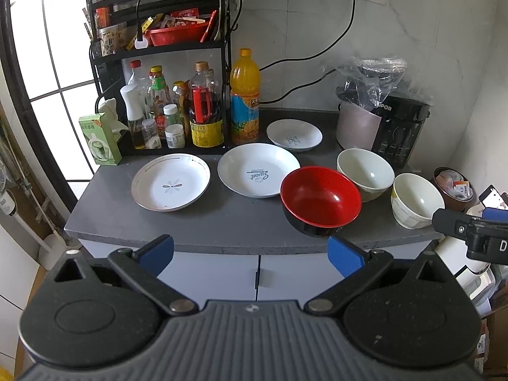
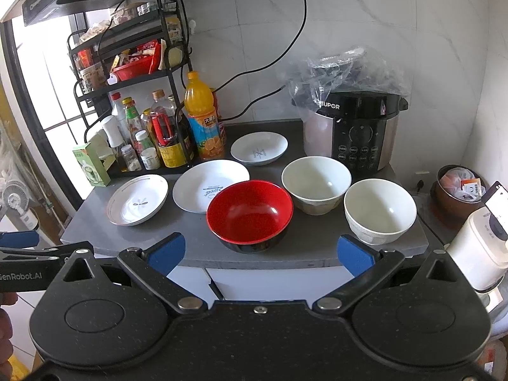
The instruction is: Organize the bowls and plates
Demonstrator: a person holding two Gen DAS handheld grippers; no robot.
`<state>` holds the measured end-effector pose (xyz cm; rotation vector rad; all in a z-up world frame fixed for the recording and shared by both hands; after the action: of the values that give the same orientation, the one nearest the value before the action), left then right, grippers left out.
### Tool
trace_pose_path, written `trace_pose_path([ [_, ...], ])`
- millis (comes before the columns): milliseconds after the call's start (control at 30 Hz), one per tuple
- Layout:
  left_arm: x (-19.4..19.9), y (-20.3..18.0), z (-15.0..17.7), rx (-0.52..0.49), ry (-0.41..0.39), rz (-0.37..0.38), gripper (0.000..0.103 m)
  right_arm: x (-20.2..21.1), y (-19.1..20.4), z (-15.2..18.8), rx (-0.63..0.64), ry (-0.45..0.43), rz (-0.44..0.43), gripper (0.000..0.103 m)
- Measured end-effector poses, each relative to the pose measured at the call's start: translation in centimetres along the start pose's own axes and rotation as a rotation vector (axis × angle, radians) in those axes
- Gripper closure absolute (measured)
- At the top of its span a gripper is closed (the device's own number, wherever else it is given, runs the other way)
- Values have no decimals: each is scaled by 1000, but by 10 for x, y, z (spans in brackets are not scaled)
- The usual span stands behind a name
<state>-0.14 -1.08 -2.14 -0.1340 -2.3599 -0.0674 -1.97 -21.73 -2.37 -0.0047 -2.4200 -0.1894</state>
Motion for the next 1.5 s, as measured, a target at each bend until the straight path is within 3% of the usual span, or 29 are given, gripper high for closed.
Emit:
trace_pose_path([
  [567,8,-4,-4,25,1,5,1,3,0,-4,21,-6,-68,0],
  [1000,9,0,-16,38,23,-55,1,-3,0,-12,41,-16,-109,0],
  [1500,-29,35,-35,102,-9,-12,1,-51,25,-28,-15,-9,-49,0],
])
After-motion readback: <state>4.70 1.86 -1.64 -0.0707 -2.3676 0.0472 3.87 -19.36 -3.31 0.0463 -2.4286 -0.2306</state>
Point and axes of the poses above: each gripper's, at about its wrist camera, not at the fingertips, and x roughly against the way its jaws point, y to its left, z to its underside, the point moved 4 cm from there along -x, roughly the way its jaws point, and after that the axes turned 1 degree about y, right-handed, at the moved point
